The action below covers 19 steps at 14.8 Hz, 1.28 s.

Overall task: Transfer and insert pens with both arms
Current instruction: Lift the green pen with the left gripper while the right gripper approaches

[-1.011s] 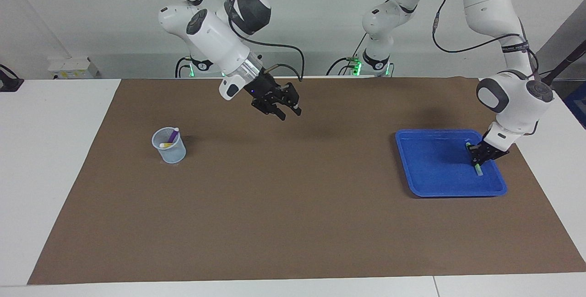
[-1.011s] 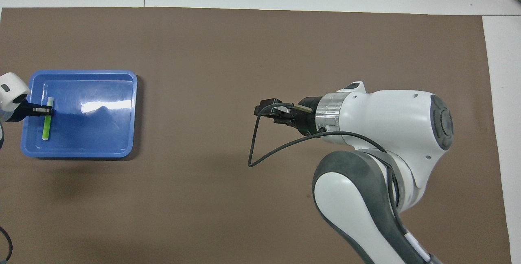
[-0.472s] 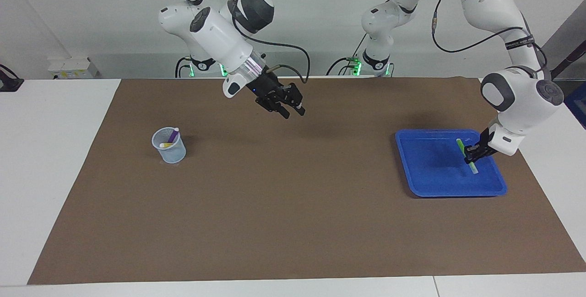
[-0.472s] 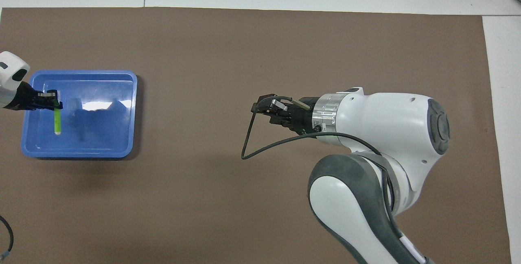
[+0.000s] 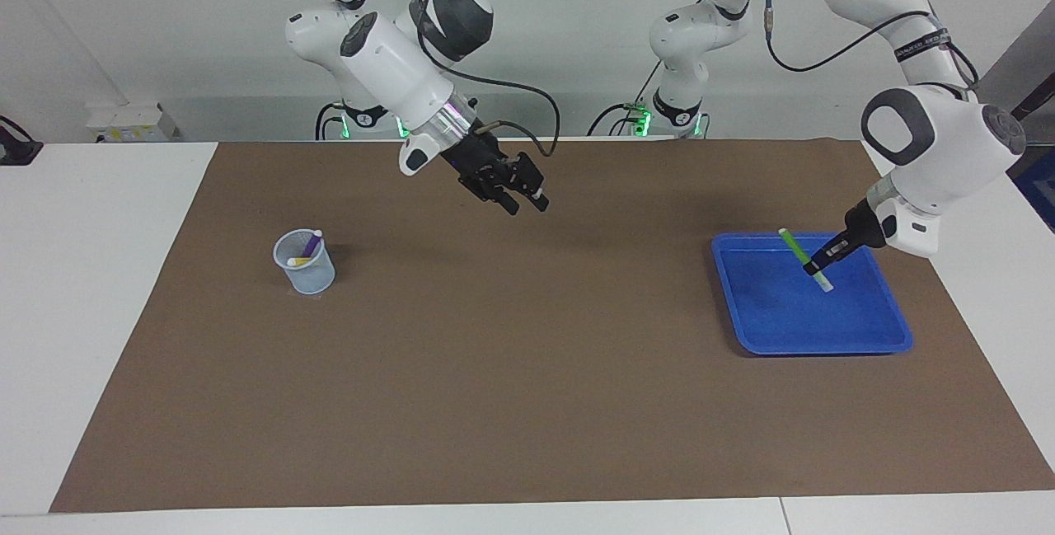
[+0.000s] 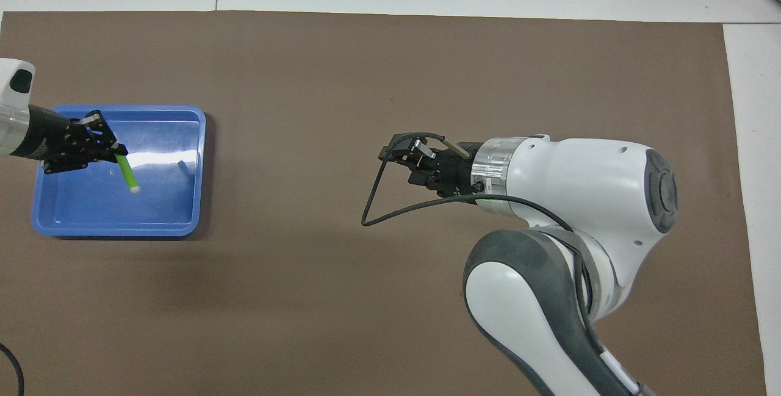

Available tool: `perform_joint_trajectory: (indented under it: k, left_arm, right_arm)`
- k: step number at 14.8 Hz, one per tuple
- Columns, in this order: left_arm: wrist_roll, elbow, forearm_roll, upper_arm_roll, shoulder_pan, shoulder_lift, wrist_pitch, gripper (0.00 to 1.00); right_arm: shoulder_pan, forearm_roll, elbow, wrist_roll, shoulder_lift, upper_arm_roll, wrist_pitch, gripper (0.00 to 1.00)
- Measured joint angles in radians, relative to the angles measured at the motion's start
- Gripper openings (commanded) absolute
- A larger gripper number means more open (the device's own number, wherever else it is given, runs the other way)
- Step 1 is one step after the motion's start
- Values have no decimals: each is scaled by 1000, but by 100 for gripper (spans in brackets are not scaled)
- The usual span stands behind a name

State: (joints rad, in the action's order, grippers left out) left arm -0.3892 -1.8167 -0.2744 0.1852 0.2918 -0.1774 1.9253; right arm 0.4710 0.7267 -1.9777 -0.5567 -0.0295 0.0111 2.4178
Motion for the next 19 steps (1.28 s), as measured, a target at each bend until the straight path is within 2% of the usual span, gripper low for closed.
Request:
perform_joint_trajectory:
  k: [5,10,15,19]
  left_arm:
    - [-370,-1,-144,2,-65,74,-53,0]
    - [-739,-4,-244,5,-173,144,-55,0]
    - [-934,-37,-307,5,-210,221,-73,0]
    - [-1066,-70,-318,6,-266,258,-74,0]
  right_arm:
    - [-21,5,-12,-34,-1,-8,3,71]
    - [-20,97,-11,-47,-1,-8,47,71]
    - [-12,133,-2,-96,1,2,63,72]
    - [50,190,20,-174,3,33,219,75]
